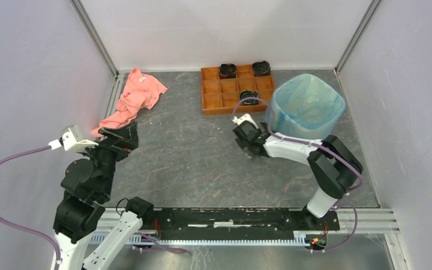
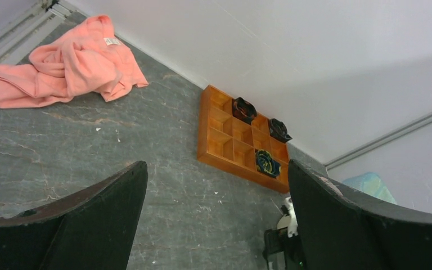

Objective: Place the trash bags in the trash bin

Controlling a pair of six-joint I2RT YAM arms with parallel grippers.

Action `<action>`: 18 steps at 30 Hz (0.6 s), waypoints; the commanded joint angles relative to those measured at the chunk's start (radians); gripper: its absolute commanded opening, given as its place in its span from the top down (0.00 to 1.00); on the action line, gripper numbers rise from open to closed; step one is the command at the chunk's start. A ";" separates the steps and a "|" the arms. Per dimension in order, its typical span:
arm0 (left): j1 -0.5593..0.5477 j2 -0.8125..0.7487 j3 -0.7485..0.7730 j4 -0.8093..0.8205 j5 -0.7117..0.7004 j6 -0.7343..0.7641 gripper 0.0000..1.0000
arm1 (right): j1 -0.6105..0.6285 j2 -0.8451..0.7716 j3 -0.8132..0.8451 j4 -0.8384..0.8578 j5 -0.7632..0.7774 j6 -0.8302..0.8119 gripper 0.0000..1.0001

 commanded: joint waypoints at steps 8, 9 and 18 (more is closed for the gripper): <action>0.000 0.058 -0.007 0.067 0.099 -0.025 0.00 | -0.295 -0.142 -0.098 0.121 0.014 -0.057 0.02; -0.001 0.062 -0.005 0.066 0.107 -0.023 0.00 | -0.317 -0.154 -0.103 0.127 -0.009 -0.055 0.02; -0.001 0.097 0.000 0.061 0.159 -0.020 0.00 | -0.387 -0.194 -0.099 0.111 -0.136 -0.073 0.02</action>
